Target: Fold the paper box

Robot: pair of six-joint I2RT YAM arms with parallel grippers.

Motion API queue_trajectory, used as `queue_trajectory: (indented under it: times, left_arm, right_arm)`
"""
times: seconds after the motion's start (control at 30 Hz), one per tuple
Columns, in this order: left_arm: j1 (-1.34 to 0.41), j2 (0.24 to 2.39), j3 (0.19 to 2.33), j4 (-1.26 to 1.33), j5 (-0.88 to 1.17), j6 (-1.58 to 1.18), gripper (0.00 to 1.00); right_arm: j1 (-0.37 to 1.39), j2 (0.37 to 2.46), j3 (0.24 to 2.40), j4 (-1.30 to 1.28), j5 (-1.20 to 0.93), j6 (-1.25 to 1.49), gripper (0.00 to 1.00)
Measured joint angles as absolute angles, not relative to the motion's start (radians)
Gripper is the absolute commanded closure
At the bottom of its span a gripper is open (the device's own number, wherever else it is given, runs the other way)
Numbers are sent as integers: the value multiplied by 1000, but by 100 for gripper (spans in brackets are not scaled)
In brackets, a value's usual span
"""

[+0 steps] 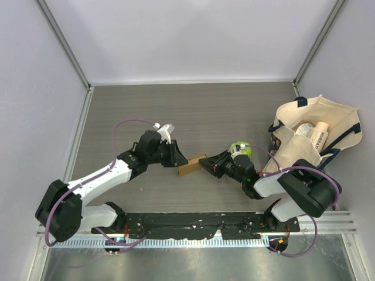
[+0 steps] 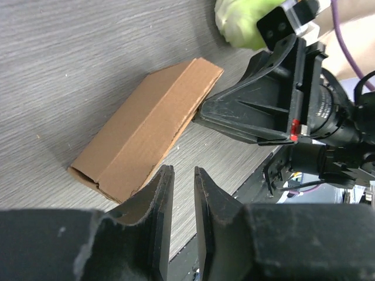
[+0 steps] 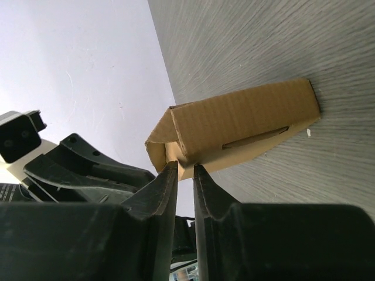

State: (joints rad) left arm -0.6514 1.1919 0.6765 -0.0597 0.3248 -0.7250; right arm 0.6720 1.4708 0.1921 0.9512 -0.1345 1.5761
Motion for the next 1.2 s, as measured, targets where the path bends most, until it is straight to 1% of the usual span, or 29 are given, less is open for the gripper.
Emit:
queue_trajectory:
  times: [0.1,0.37,0.7,0.77,0.8,0.9,1.0,1.03,1.17,1.2]
  left_arm:
    - [-651,1236,677,-46,338,-726,76]
    - [-651,1264,698,-1,352,-721,76]
    - [-651,1333,699,12,382,-698,77]
    - [-651,1351,699,12,391,-698,74]
    - [-651,1357,698,12,395,-698,70]
    - [-651,1356,699,12,415,-698,65]
    - [-651,1321,707,-2,415,-692,63]
    - [-651,1304,728,-27,409,-683,65]
    - [-646,1279,844,-89,380,-644,78]
    - [-644,1281,875,-98,368,-634,78]
  right_arm:
    - [672,1497,196,982,-140,1564,77]
    - [672,1506,213,965,-148,1528,66]
    - [666,1518,295,852,-149,1498,68]
    - [665,1518,300,835,-149,1499,69]
    - [665,1517,300,830,-149,1499,69]
    - [665,1514,299,825,-149,1499,69]
    - [665,1514,296,826,-149,1498,69]
    - [665,1514,296,826,-149,1498,69]
    - [665,1514,292,829,-149,1497,69]
    - [665,1514,292,829,-149,1497,69]
